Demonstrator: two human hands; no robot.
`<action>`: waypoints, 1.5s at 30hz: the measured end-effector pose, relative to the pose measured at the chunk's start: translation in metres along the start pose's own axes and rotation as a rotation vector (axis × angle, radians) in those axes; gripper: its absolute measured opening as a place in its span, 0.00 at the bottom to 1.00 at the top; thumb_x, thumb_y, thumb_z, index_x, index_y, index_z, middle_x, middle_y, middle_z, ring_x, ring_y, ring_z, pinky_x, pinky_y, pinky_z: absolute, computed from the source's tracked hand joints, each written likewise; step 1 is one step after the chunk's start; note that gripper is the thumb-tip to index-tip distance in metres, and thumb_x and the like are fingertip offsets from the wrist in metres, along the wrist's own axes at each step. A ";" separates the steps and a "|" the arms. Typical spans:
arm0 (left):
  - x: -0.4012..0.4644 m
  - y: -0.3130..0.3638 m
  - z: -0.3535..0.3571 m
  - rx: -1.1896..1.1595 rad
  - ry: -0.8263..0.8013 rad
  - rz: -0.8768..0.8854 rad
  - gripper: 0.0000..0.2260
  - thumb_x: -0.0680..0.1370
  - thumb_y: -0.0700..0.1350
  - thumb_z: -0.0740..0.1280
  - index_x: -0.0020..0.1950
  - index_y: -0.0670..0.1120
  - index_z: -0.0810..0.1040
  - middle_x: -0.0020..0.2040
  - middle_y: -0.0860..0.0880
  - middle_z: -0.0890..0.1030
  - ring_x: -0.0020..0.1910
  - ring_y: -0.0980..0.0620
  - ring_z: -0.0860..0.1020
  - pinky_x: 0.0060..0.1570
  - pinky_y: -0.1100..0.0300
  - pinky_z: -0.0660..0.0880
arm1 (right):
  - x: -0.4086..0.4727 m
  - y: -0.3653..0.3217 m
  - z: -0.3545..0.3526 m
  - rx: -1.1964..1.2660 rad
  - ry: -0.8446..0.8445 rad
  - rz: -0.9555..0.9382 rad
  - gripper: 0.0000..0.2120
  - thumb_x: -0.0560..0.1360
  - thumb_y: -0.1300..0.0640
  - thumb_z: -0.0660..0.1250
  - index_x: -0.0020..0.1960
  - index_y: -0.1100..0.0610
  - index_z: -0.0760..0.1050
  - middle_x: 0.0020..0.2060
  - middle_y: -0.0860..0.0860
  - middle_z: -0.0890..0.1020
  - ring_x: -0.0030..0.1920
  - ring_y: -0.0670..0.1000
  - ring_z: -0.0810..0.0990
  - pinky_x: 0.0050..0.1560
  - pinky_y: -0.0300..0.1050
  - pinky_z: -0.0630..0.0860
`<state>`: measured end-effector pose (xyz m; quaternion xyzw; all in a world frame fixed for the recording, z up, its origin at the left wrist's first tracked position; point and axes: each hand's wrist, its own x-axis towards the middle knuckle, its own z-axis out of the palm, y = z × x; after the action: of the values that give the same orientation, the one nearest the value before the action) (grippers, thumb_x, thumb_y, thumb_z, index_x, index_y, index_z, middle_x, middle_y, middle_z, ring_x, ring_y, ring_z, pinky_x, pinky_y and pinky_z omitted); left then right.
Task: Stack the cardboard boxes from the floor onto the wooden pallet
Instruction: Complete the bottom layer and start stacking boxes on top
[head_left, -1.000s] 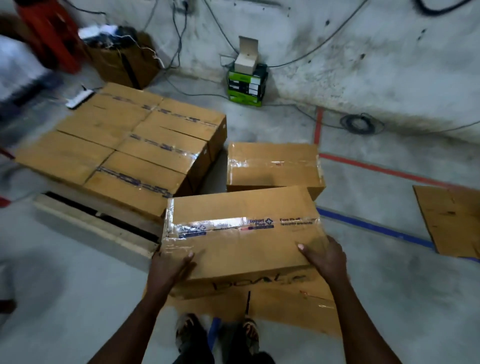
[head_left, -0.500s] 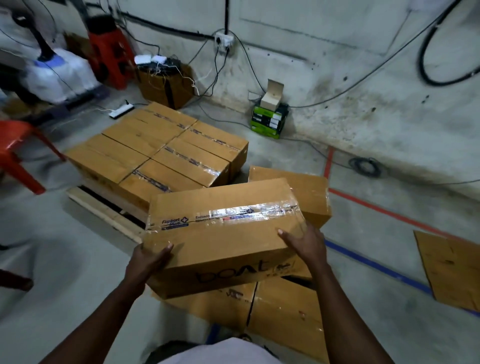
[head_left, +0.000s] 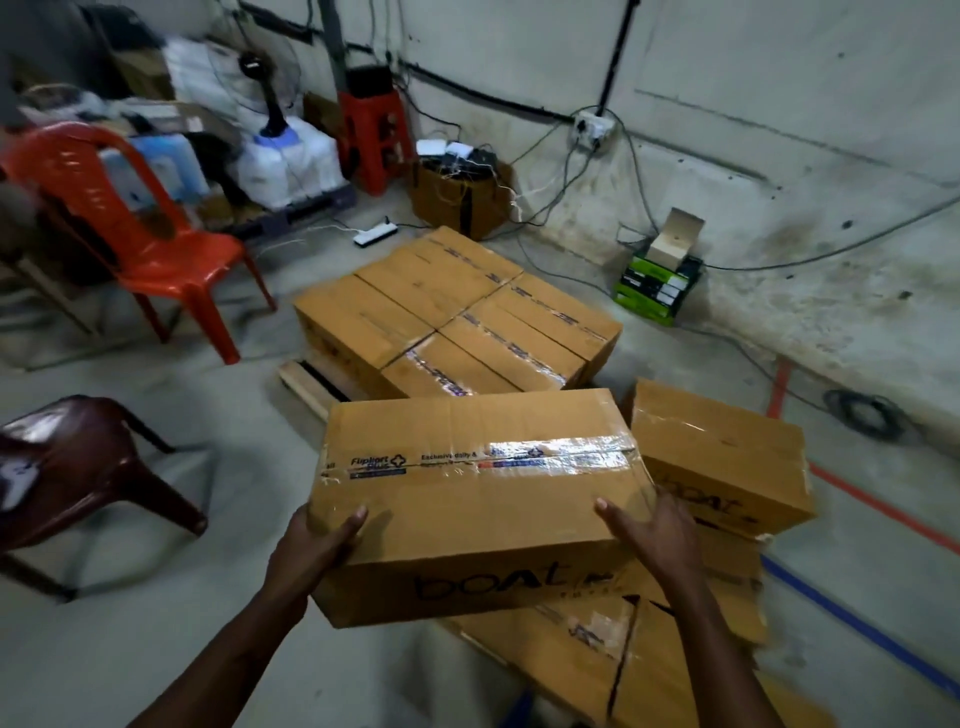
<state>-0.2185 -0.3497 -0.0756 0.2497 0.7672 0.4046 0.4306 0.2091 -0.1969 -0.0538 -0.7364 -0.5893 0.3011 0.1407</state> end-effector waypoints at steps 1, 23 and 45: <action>0.007 -0.007 -0.020 -0.002 0.015 0.003 0.38 0.67 0.72 0.77 0.73 0.57 0.75 0.63 0.55 0.84 0.57 0.50 0.83 0.60 0.42 0.81 | -0.005 -0.017 0.013 0.002 -0.002 -0.015 0.53 0.67 0.23 0.72 0.80 0.55 0.67 0.74 0.61 0.73 0.74 0.65 0.71 0.67 0.62 0.74; 0.207 -0.016 -0.229 -0.094 0.215 -0.094 0.54 0.58 0.77 0.77 0.78 0.55 0.68 0.71 0.49 0.78 0.68 0.41 0.77 0.68 0.37 0.74 | 0.111 -0.286 0.230 -0.076 -0.183 -0.143 0.69 0.56 0.11 0.61 0.83 0.55 0.60 0.78 0.60 0.70 0.75 0.63 0.70 0.70 0.65 0.74; 0.566 0.130 -0.272 -0.028 0.236 -0.090 0.58 0.57 0.78 0.75 0.79 0.51 0.63 0.74 0.45 0.74 0.70 0.39 0.75 0.64 0.41 0.77 | 0.414 -0.560 0.325 -0.195 -0.180 -0.204 0.64 0.59 0.13 0.64 0.80 0.56 0.64 0.74 0.61 0.73 0.72 0.64 0.72 0.68 0.66 0.75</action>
<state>-0.7341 0.0253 -0.1447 0.1596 0.8171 0.4222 0.3585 -0.3764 0.2987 -0.1073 -0.6530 -0.6975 0.2916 0.0450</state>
